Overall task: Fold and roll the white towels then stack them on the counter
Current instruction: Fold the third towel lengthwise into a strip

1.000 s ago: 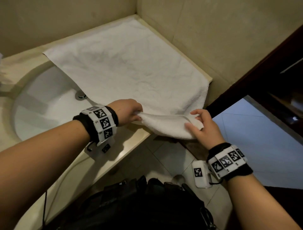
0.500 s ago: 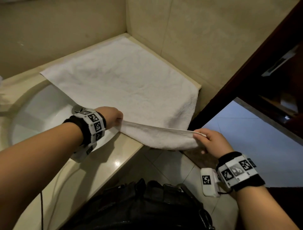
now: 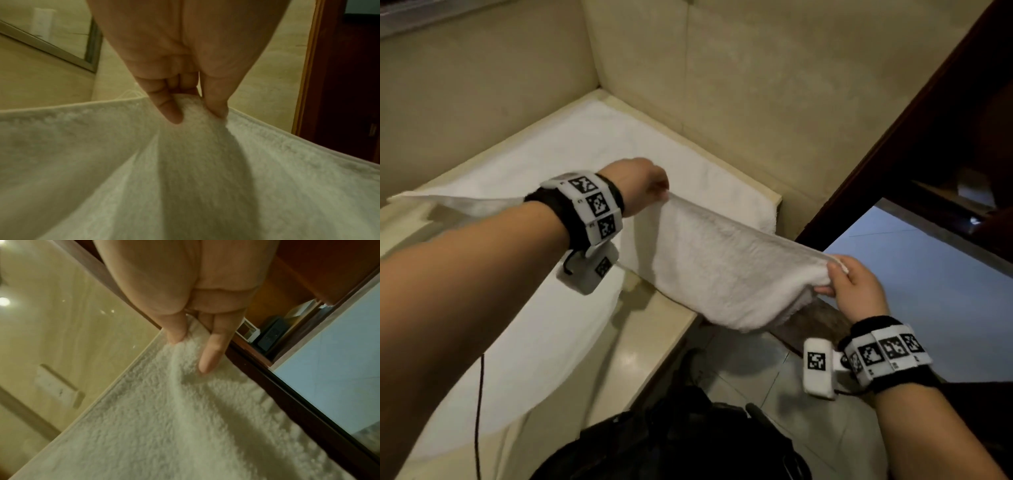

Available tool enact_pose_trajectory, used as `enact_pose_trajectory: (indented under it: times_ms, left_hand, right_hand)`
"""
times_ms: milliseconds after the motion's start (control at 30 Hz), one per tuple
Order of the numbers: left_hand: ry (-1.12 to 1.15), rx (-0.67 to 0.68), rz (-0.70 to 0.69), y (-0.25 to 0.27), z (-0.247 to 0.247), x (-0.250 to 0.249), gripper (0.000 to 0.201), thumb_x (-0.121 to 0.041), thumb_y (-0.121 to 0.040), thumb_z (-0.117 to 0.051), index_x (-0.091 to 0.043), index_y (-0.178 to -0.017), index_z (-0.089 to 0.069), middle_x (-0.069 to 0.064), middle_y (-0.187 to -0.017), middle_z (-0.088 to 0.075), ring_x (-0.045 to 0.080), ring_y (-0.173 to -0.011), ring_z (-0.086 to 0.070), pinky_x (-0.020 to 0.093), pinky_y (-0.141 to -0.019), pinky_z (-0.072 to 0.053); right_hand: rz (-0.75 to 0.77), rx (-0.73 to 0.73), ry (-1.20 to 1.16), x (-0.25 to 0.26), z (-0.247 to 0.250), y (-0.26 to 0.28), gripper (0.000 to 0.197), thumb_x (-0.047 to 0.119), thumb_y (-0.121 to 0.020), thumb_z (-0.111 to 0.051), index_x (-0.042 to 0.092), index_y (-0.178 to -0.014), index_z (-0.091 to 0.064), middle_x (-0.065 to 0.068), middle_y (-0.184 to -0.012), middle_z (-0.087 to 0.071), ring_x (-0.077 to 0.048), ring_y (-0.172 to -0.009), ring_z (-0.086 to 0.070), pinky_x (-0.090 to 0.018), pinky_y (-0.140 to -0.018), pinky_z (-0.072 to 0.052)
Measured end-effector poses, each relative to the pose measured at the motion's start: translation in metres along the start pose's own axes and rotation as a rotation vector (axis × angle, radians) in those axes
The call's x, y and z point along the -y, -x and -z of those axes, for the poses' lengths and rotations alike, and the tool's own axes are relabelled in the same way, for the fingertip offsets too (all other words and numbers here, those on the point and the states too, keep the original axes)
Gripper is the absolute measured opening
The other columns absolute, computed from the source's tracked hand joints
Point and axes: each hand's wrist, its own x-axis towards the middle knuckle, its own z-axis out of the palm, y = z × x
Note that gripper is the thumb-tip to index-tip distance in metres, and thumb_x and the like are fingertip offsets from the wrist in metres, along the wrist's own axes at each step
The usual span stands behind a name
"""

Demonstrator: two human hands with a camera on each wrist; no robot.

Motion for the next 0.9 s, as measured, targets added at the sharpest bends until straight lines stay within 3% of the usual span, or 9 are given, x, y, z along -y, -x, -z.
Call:
enact_pose_trajectory:
  times_ms: [100,167,267,333,500,667,767,833,900]
  left_hand:
    - [-0.006,-0.026,-0.025,-0.052,-0.003,-0.006,0.027,-0.021,-0.092,-0.048,-0.008,-0.113,-0.060,0.018,-0.114,-0.057,0.037,-0.105,-0.053,0.037,-0.088,-0.040]
    - [-0.017,0.009,-0.022,-0.085,-0.014,-0.006,0.027,-0.018,-0.093,-0.046,-0.008,-0.114,-0.060,0.019,-0.115,-0.056,0.038,-0.106,-0.052,0.038,-0.091,-0.040]
    - [-0.013,0.111,0.048,-0.116,-0.042,0.005,0.028,-0.017,-0.093,-0.045,-0.010,-0.117,-0.057,0.019,-0.119,-0.053,0.038,-0.110,-0.050,0.039,-0.092,-0.039]
    - [-0.001,0.136,0.083,-0.121,-0.059,0.020,0.030,-0.018,-0.092,-0.044,-0.012,-0.119,-0.054,0.017,-0.121,-0.053,0.037,-0.111,-0.049,0.040,-0.093,-0.039]
    - [-0.116,0.051,0.079,-0.092,-0.068,0.077,0.037,-0.016,-0.085,-0.049,-0.015,-0.122,-0.050,0.012,-0.120,-0.054,0.033,-0.106,-0.051,0.039,-0.085,-0.040]
    - [-0.219,0.091,0.292,-0.051,-0.047,0.135,0.038,-0.022,-0.084,-0.054,-0.017,-0.121,-0.050,0.007,-0.116,-0.055,0.030,-0.104,-0.051,0.038,-0.084,-0.041]
    - [-0.214,0.101,0.401,-0.029,-0.034,0.159,0.042,-0.022,-0.082,-0.055,-0.018,-0.123,-0.049,0.006,-0.119,-0.053,0.029,-0.106,-0.050,0.037,-0.086,-0.043]
    - [-0.238,0.089,0.465,-0.012,-0.027,0.175,0.041,-0.010,-0.084,-0.049,-0.015,-0.125,-0.048,0.009,-0.121,-0.053,0.031,-0.105,-0.051,0.039,-0.086,-0.044]
    - [-0.218,0.090,0.549,0.008,-0.019,0.192,0.045,-0.003,-0.081,-0.046,-0.015,-0.125,-0.048,0.010,-0.122,-0.053,0.032,-0.105,-0.053,0.039,-0.086,-0.044]
  right_hand:
    - [-0.018,-0.129,0.006,0.004,-0.001,-0.042,0.023,0.018,-0.096,-0.040,0.007,-0.106,-0.058,-0.016,-0.102,-0.062,-0.020,-0.073,-0.062,-0.012,-0.057,-0.053]
    - [-0.079,-0.158,0.172,0.003,-0.007,-0.066,0.027,0.019,-0.096,-0.039,0.006,-0.111,-0.057,-0.020,-0.109,-0.061,-0.028,-0.082,-0.061,-0.022,-0.067,-0.050]
    - [-0.187,-0.027,0.503,0.000,-0.022,-0.084,0.033,0.018,-0.095,-0.041,0.006,-0.123,-0.051,-0.022,-0.125,-0.054,-0.036,-0.111,-0.052,-0.036,-0.091,-0.041]
    - [-0.185,0.078,0.572,0.006,-0.037,-0.091,0.034,0.019,-0.093,-0.046,0.009,-0.125,-0.050,-0.018,-0.128,-0.051,-0.033,-0.113,-0.051,-0.037,-0.093,-0.041]
    - [0.177,0.329,0.646,0.073,-0.097,-0.119,0.019,0.021,-0.088,-0.053,0.012,-0.104,-0.060,-0.012,-0.107,-0.058,-0.030,-0.098,-0.054,-0.033,-0.084,-0.042]
    - [0.650,0.554,0.752,0.164,-0.198,-0.131,0.035,0.036,-0.083,-0.056,0.023,-0.115,-0.052,-0.003,-0.110,-0.056,-0.025,-0.105,-0.050,-0.033,-0.083,-0.040]
    - [0.823,0.801,0.856,0.194,-0.266,-0.121,0.036,0.037,-0.085,-0.054,0.023,-0.118,-0.048,-0.002,-0.114,-0.053,-0.025,-0.105,-0.050,-0.034,-0.081,-0.040]
    - [0.926,0.868,0.981,0.204,-0.302,-0.119,0.023,0.027,-0.091,-0.047,0.018,-0.112,-0.051,-0.006,-0.113,-0.053,-0.027,-0.101,-0.052,-0.033,-0.076,-0.039]
    - [0.906,0.890,1.034,0.210,-0.317,-0.126,0.021,0.025,-0.093,-0.042,0.015,-0.108,-0.054,-0.009,-0.111,-0.056,-0.029,-0.100,-0.055,-0.033,-0.077,-0.040]
